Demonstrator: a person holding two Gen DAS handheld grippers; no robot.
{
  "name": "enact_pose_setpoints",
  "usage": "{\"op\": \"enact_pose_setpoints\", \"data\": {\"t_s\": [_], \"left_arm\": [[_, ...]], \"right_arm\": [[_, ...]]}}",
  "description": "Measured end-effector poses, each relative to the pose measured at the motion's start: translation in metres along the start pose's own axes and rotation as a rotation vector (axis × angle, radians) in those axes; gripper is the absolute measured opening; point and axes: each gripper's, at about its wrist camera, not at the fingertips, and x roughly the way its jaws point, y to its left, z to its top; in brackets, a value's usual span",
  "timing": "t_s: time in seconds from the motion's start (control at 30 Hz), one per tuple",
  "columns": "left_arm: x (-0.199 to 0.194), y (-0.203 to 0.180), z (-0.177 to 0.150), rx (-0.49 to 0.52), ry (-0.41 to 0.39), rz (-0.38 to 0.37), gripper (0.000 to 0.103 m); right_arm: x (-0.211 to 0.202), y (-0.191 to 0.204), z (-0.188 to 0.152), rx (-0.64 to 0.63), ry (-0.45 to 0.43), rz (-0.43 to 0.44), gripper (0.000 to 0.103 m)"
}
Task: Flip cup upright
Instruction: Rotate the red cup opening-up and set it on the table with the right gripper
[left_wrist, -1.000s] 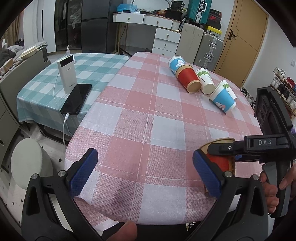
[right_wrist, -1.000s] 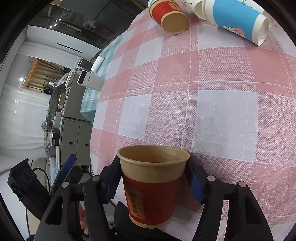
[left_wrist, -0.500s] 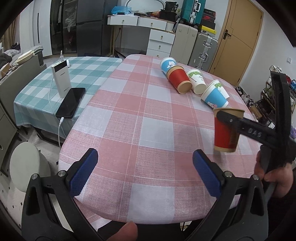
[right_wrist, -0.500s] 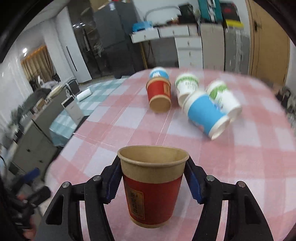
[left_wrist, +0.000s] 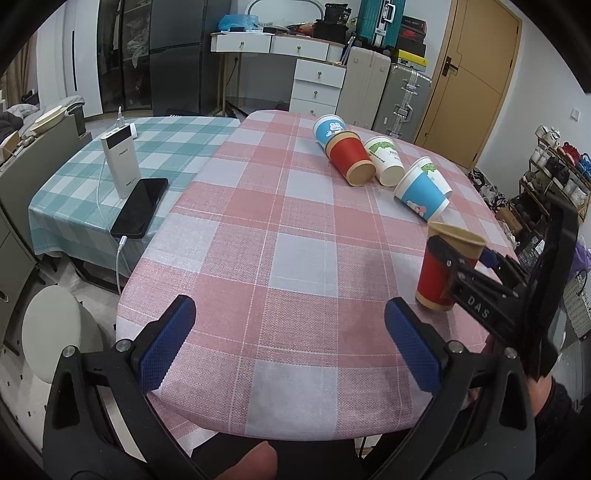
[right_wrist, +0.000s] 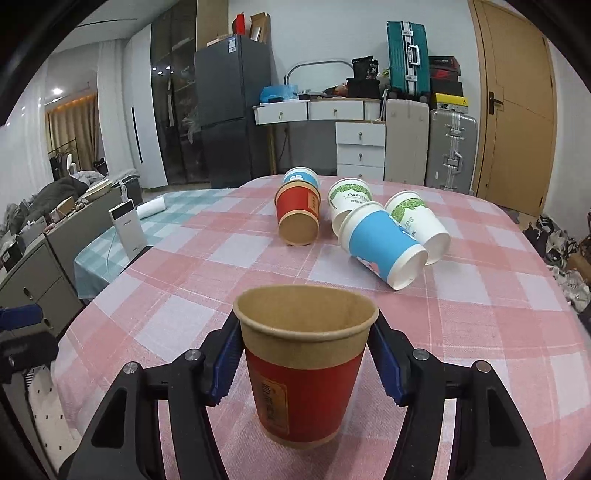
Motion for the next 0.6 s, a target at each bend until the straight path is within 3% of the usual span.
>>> {"op": "enact_pose_setpoints", "data": {"t_s": [0.33,0.43,0.47,0.6], "left_arm": [[-0.011,-0.001,-0.001,-0.006,0.000,0.018,0.102],[-0.015,-0.001,0.005,0.002,-0.016,-0.009,0.102],[-0.019,-0.002,0.009,0.007,-0.031,-0.008,0.102],[-0.027,-0.010,0.027,0.028,-0.071,-0.007,0.102]], "right_arm": [[-0.020,-0.004,-0.025,0.041,0.030,0.035,0.068],[-0.023,-0.007,-0.027,0.057,0.064,0.056,0.081],[-0.025,-0.008,-0.028,0.061,0.067,0.053,0.090],[-0.036,-0.014,-0.030,0.078,0.057,0.053,0.094]]}}
